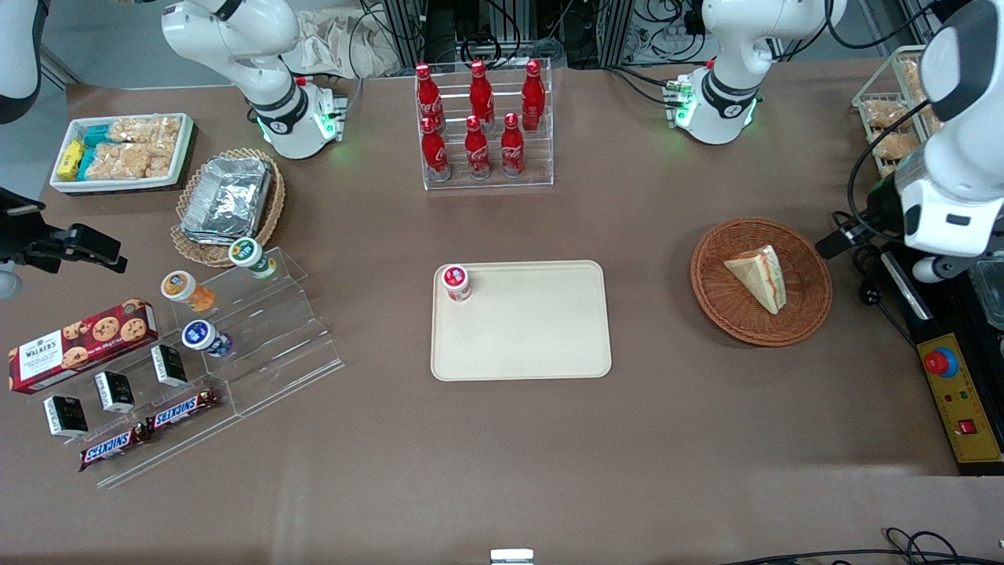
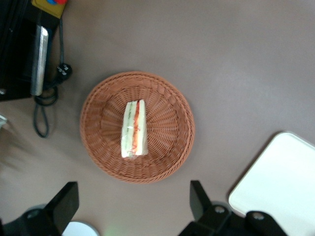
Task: Place sandwich from basket to tray
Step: 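Move the left gripper down over the wrapped sandwich in the wicker basket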
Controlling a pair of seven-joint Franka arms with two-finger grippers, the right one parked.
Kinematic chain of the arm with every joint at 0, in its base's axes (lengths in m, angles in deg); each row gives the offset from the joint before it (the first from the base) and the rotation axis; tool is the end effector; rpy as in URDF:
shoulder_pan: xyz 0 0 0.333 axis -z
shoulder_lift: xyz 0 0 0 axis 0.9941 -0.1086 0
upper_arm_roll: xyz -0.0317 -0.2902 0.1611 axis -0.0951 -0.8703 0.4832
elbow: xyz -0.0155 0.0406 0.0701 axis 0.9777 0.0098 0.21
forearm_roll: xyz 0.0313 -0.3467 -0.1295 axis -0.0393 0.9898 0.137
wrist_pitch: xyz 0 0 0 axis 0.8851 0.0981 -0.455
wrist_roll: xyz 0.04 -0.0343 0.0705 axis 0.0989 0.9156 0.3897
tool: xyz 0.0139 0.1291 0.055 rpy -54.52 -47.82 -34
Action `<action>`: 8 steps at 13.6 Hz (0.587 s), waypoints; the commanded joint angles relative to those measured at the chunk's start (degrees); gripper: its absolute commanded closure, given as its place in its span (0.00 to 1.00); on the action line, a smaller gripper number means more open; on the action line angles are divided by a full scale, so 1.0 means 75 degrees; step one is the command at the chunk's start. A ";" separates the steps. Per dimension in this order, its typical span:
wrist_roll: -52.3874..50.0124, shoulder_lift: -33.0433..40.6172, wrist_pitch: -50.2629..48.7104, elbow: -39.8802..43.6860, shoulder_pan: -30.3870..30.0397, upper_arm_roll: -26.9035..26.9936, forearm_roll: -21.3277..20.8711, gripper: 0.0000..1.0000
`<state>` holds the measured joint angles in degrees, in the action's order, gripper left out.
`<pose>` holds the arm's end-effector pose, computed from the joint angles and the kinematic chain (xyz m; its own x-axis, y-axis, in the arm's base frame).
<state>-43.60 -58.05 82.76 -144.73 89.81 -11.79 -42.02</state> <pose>0.5127 -0.0297 0.5159 0.8439 0.5354 -0.0344 0.5320 -0.8434 -0.0749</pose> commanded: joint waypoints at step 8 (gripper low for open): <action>-0.1061 0.0426 0.3790 -0.3887 -0.0103 -0.0044 -0.0050 0.00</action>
<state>-50.25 -55.79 107.11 -170.01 89.79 -11.92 -42.01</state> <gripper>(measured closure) 0.000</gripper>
